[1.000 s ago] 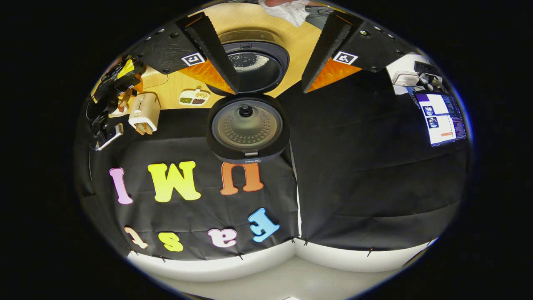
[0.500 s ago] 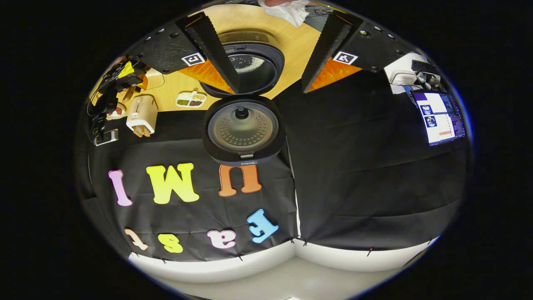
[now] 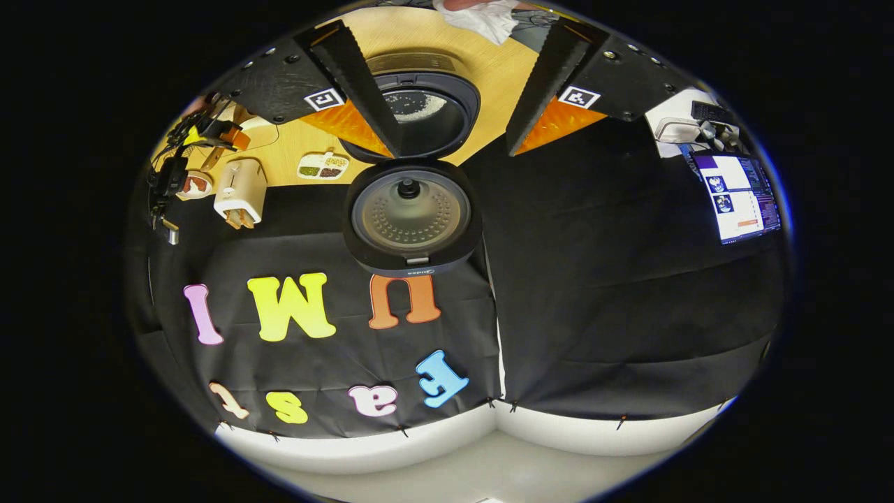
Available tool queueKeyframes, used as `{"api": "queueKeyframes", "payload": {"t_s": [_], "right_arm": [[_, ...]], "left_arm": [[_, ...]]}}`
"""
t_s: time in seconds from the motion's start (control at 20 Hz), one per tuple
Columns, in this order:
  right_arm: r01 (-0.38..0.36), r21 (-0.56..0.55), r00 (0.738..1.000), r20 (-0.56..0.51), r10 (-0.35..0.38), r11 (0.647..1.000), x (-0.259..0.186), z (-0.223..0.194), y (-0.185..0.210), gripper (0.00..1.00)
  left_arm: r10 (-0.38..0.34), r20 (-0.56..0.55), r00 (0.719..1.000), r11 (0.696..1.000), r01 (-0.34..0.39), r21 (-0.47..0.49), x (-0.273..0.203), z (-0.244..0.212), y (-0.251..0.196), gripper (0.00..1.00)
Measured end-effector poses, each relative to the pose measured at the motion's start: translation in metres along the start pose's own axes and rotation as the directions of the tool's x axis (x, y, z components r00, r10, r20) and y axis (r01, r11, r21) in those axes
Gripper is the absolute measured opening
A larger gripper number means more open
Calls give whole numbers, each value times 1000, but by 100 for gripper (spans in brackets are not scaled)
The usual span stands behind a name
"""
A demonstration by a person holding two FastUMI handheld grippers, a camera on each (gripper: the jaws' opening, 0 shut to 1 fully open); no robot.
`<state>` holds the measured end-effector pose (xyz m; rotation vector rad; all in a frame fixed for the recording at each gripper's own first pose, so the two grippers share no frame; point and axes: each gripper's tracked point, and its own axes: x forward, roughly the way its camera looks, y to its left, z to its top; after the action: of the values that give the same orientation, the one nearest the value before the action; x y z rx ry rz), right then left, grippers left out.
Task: Close the left gripper, press the button to open the rice cooker; take a wooden spoon from the chopstick holder with the right hand, scoop a spoonful of rice and pour it into the rice cooker, then put the wooden spoon back into the chopstick holder.
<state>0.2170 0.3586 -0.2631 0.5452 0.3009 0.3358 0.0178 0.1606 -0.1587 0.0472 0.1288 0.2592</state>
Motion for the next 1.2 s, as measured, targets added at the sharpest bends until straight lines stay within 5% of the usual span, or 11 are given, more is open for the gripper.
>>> {"api": "queueKeyframes", "payload": {"t_s": [0.25, 0.45, 0.6, 0.65, 0.85, 1.2], "right_arm": [[-4, 223, 1000, -24, 10, 975, -4, 7, -32, 24], [-66, 433, 997, -12, 79, 899, -9, 17, -34, 23], [-97, 452, 995, 27, 95, 887, -11, 36, -38, 23], [-111, 489, 994, 35, 107, 865, -11, 41, -40, 24], [-182, 705, 982, 93, 165, 686, -15, 58, -44, 23], [-217, 770, 975, 143, 169, 600, -23, 83, -48, 23]], "left_arm": [[-7, 2, 1000, 1000, 7, 9, 0, 4, -4, 95], [-14, 9, 1000, 1000, 13, 15, 0, 8, -7, 96], [-18, 13, 1000, 1000, 18, 15, 0, 13, -9, 95], [-18, 20, 1000, 1000, 18, 16, 0, 16, -9, 95], [-19, 29, 999, 1000, 19, 16, 0, 21, -11, 96], [-25, 30, 999, 1000, 25, 11, -1, 25, -11, 95]]}}
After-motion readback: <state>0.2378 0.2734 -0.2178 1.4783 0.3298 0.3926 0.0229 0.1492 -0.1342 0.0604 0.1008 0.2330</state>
